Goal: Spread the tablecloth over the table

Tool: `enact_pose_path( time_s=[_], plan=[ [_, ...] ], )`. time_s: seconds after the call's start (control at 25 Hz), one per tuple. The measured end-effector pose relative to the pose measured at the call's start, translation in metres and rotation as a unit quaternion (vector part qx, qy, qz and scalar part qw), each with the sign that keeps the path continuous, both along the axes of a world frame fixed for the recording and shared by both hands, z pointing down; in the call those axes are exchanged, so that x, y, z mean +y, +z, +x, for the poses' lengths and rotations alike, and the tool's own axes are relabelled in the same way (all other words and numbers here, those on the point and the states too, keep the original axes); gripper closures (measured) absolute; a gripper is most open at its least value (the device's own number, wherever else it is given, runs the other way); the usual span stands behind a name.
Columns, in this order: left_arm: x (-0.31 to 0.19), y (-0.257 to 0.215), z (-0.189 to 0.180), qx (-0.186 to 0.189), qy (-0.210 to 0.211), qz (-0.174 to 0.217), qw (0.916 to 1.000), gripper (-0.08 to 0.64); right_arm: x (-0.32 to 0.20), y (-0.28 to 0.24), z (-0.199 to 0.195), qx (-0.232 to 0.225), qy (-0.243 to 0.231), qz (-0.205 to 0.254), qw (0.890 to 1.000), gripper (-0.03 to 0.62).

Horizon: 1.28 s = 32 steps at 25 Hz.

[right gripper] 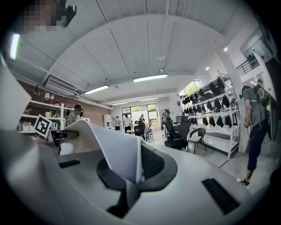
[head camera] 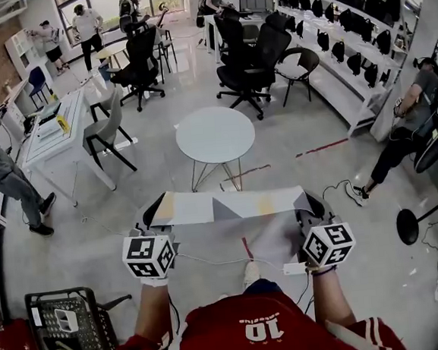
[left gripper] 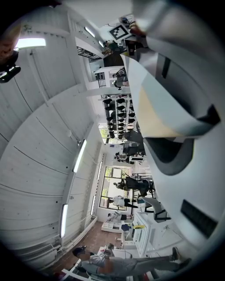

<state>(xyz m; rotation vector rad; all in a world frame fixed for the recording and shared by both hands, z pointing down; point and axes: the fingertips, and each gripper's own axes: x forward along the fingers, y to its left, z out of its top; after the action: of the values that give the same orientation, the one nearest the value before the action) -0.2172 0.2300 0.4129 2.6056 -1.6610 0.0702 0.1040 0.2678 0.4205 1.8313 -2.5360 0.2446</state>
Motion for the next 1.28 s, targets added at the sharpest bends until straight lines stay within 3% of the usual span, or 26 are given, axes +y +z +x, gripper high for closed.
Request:
enact_pose_path(
  time_s=[0.36, 0.92, 1.28],
  plan=[
    [-0.059, -0.006, 0.003, 0.000, -0.019, 0.002, 0.9998, 0.551, -0.071, -0.008, 0.004, 0.003, -0.023, 0.011, 1.000, 0.574],
    [-0.179, -0.024, 0.048, -0.017, -0.048, 0.011, 0.9986, 0.551, -0.205, -0.016, 0.051, -0.006, -0.044, 0.019, 0.999, 0.575],
    [-0.204, -0.035, 0.068, -0.024, -0.075, 0.019, 0.9967, 0.551, -0.246, -0.024, 0.070, -0.022, -0.067, 0.033, 0.997, 0.575]
  ],
)
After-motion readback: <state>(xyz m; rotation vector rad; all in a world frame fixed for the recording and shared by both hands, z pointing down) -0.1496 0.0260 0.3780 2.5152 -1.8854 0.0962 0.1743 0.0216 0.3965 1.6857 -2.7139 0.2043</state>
